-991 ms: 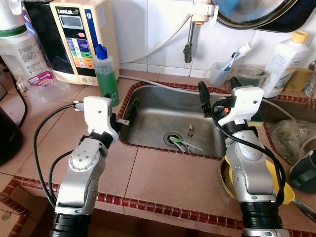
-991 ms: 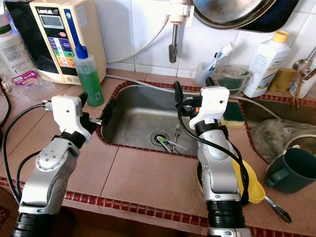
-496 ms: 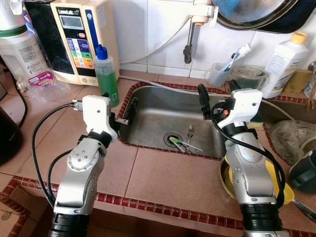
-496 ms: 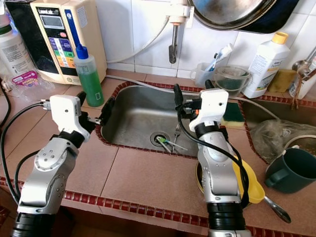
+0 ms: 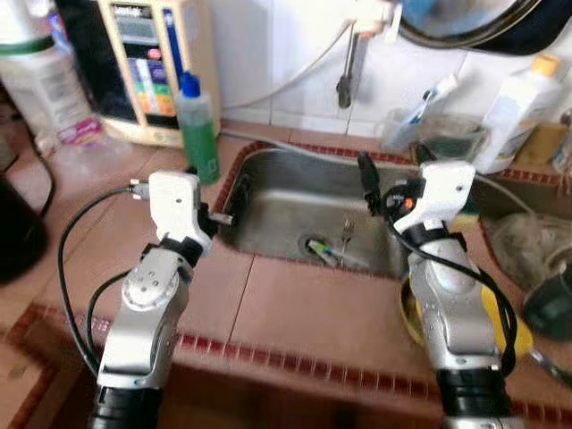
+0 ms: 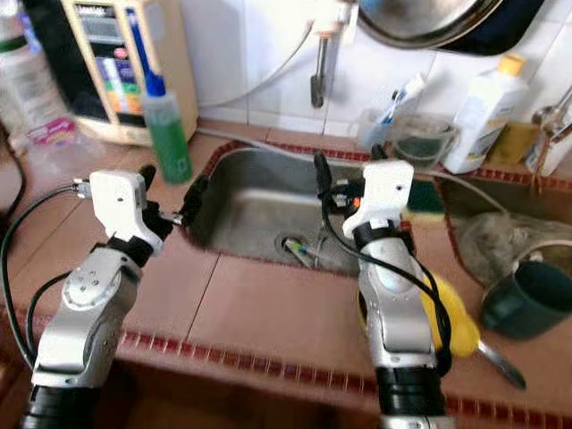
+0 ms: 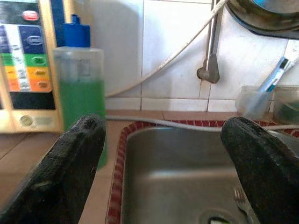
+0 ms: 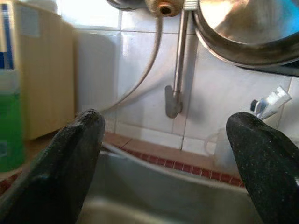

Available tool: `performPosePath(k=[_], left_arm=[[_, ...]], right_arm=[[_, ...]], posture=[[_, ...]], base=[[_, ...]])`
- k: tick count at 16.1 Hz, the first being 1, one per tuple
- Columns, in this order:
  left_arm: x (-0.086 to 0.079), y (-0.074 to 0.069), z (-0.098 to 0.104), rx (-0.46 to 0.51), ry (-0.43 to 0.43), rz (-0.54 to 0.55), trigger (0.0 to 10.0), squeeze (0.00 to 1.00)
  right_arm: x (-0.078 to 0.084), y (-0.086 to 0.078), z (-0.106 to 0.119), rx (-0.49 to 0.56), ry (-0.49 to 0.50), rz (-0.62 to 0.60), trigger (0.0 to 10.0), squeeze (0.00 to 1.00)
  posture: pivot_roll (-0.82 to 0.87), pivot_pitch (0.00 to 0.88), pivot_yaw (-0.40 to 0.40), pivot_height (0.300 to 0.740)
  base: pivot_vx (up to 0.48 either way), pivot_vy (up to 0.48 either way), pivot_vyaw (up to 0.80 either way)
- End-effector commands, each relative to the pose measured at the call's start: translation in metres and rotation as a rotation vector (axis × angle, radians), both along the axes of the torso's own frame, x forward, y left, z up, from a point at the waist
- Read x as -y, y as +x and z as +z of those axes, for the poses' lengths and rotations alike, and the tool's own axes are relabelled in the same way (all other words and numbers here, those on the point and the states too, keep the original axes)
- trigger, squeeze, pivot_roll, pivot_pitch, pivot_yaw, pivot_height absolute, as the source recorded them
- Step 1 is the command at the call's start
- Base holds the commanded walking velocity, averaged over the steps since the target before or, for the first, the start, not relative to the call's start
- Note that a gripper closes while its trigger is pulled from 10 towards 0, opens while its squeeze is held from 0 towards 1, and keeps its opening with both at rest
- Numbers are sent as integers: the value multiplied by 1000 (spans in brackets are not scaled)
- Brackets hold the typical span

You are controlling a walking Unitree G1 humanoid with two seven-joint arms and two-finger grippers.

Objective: Kitchen organization

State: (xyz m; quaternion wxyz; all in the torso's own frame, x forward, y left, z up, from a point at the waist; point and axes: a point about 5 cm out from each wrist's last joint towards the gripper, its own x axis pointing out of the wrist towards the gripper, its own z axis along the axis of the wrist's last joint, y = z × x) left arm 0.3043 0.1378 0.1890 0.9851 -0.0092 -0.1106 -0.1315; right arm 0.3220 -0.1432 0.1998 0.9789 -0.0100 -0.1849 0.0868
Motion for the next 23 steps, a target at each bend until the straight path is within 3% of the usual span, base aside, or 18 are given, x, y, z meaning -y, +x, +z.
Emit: performPosePath(k=[1,6,13,17,23], left_arm=[[2,0,4,20,10,-9,10000,0],[4,0,4,18,8,-14,10000,0],[5,-3,6,51,-7,-59,10000,0],[7,-5,6,68,27,-77,10000,0],[10,-6,7,82,27,-90,10000,0]], right_arm=[[-2,2,1,-6,-16,3,10000,0],[-2,2,1,-7,-18,2,10000,0],[-3,3,1,-2,-42,7,10000,0],[-4,3,3,11,-52,16,10000,0],[-2,4,2,-4,-47,11,10000,0]], posture=[[-107,0,4,740],[-108,0,3,740],[-108,0,-4,740],[-108,3,-5,740],[-112,8,-11,740]], base=[[-266,0,0],[-260,0,0],[0,0,0],[0,0,0],[0,0,-415]])
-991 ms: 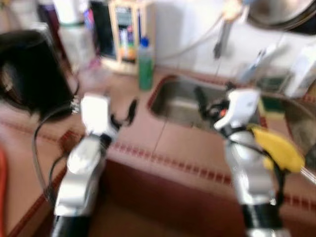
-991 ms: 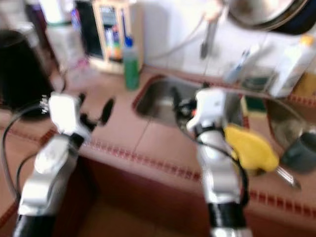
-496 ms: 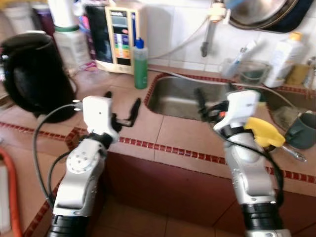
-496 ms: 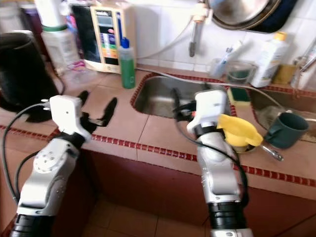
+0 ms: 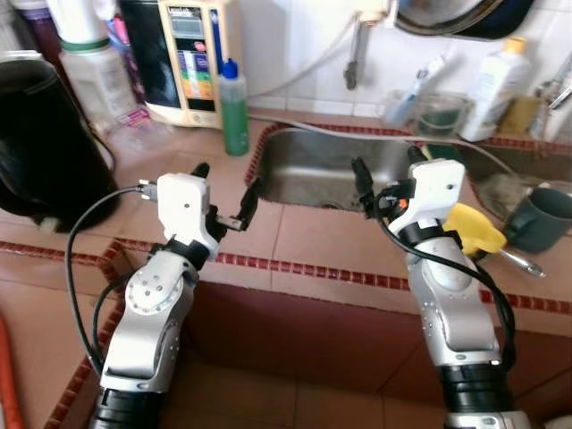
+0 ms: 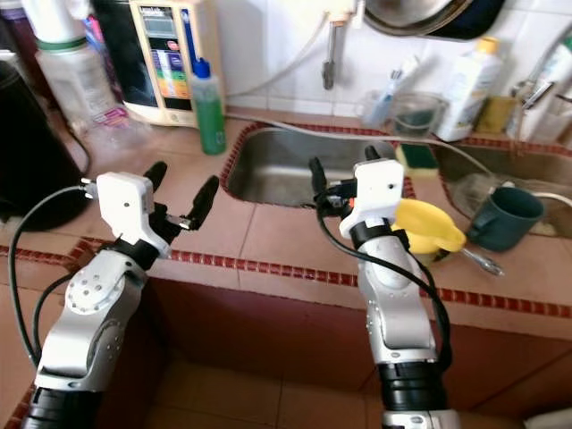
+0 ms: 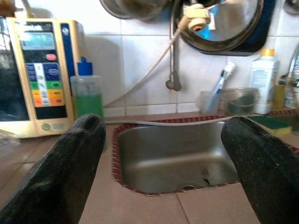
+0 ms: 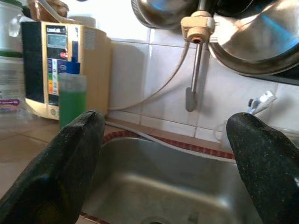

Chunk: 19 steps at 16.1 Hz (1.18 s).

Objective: Kitchen organization

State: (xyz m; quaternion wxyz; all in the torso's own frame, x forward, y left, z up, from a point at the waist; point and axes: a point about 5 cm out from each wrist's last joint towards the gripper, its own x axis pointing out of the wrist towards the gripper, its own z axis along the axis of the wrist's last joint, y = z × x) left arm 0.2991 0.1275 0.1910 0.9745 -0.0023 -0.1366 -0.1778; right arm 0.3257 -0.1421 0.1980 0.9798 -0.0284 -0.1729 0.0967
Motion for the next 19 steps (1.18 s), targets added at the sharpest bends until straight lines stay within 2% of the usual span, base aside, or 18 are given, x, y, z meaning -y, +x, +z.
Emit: performPosePath(k=[1,19], left_arm=[[0,-1,5,25,2,-4,10000,0],[2,0,6,31,-6,-13,10000,0]], right_arm=[[-1,0,4,18,-10,-2,10000,0],[-1,0,3,10,-26,4,10000,0]], posture=[[-113,8,-11,740],[-117,2,-15,740]], base=[[0,-409,0],[0,-432,0]])
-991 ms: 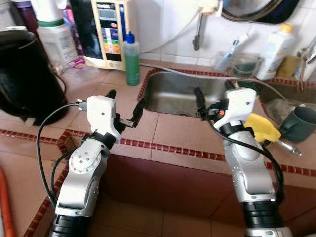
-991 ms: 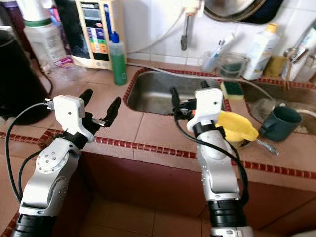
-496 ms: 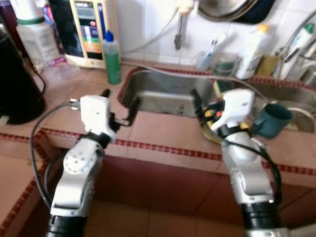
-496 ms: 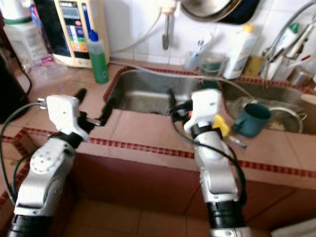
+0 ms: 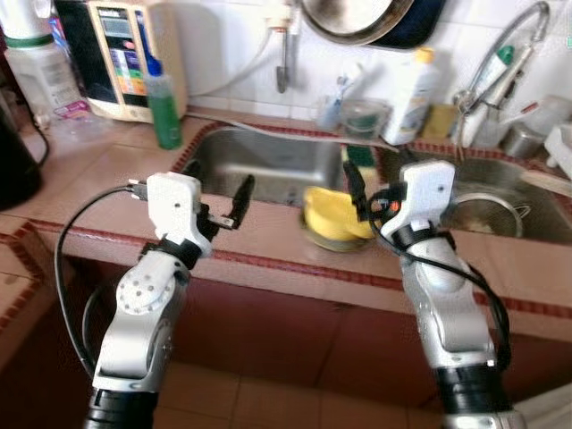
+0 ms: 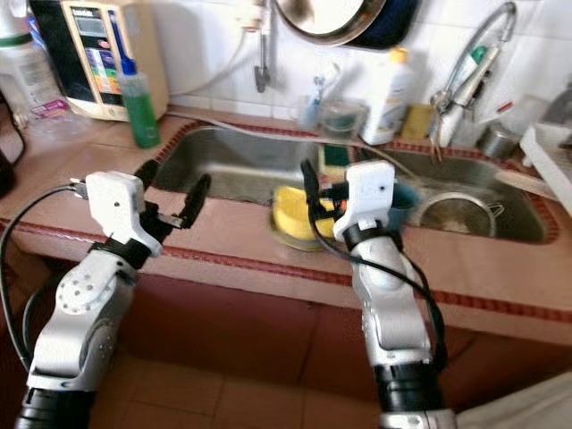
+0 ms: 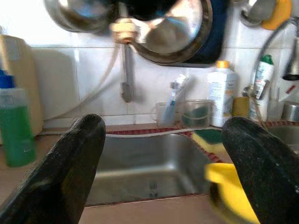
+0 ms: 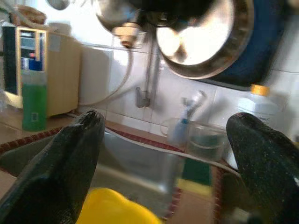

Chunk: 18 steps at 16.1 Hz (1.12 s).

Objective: Kitchen organization

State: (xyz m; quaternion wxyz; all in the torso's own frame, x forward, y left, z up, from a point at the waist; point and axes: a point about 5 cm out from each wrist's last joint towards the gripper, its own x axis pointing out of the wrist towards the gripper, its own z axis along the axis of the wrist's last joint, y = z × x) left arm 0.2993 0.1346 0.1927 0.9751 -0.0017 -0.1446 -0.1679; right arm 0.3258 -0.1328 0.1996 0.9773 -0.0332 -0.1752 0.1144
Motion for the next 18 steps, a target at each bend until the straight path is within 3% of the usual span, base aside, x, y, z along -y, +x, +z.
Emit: performPosePath(k=[1,13,15,18], left_arm=[[10,0,4,17,0,-37,10000,0],[15,0,4,25,20,-72,10000,0],[17,-1,3,22,20,-89,10000,0],[24,-4,-1,-2,93,-163,10000,0]], right_arm=[[7,-1,1,6,-12,-26,10000,0],[5,-2,0,5,-24,-14,10000,0],[5,-2,-1,0,-24,-13,10000,0],[6,-3,-4,-13,-26,-18,10000,0]], posture=[[-117,1,-14,740],[-125,0,-8,740],[-125,0,-9,740],[-126,0,-8,740]], base=[[0,-480,0],[0,-436,0],[0,-122,0],[0,0,0]])
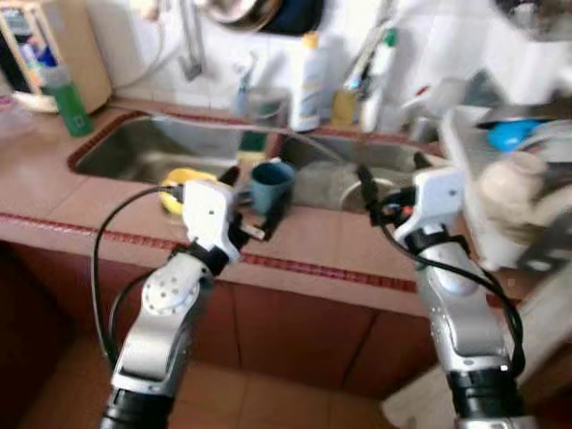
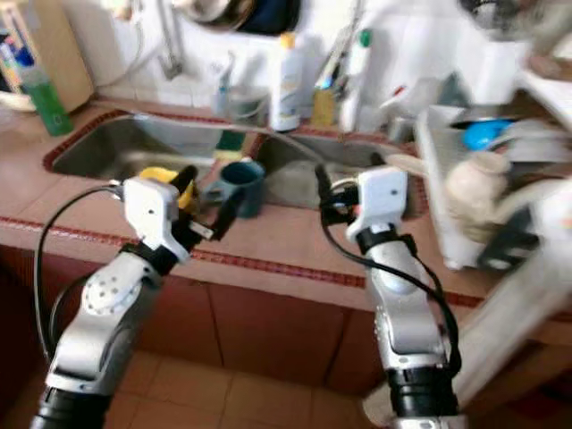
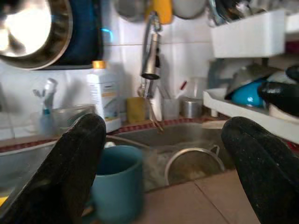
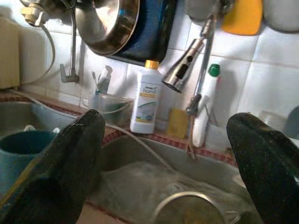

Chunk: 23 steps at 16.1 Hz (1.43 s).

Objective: Kitchen organization

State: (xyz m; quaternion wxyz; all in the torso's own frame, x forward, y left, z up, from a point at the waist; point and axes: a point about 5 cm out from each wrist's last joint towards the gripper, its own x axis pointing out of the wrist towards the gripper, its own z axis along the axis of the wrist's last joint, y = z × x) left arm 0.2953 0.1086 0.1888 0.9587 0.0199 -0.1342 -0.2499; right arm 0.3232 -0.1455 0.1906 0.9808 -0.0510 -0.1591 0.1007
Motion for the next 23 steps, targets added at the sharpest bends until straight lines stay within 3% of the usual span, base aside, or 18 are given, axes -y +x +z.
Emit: performPosePath(k=[1,7,10,14,17,23], left_arm=[[2,-1,2,3,62,-24,10000,0],[17,-6,-5,-34,114,-101,10000,0],[13,-3,-1,-36,86,-80,10000,0],[-1,2,9,-29,27,-36,10000,0],[-11,6,11,-21,30,-7,10000,0],[-12,5,11,-28,29,-5,10000,0]], right_arm=[[-6,0,3,5,6,11,10000,0],[4,2,1,-7,-19,-26,10000,0],[0,0,2,6,-13,-9,10000,0],[5,0,22,89,56,-8,10000,0],[7,1,19,76,42,-24,10000,0],[5,1,17,66,39,-15,10000,0]], posture=[[-125,0,-9,740],[-132,0,-5,740],[-132,0,-3,740],[-131,0,-4,740],[-126,0,-4,740],[-125,0,-5,740]], base=[[0,0,0],[0,0,0],[0,0,0],[66,0,0],[325,0,0],[356,0,0]])
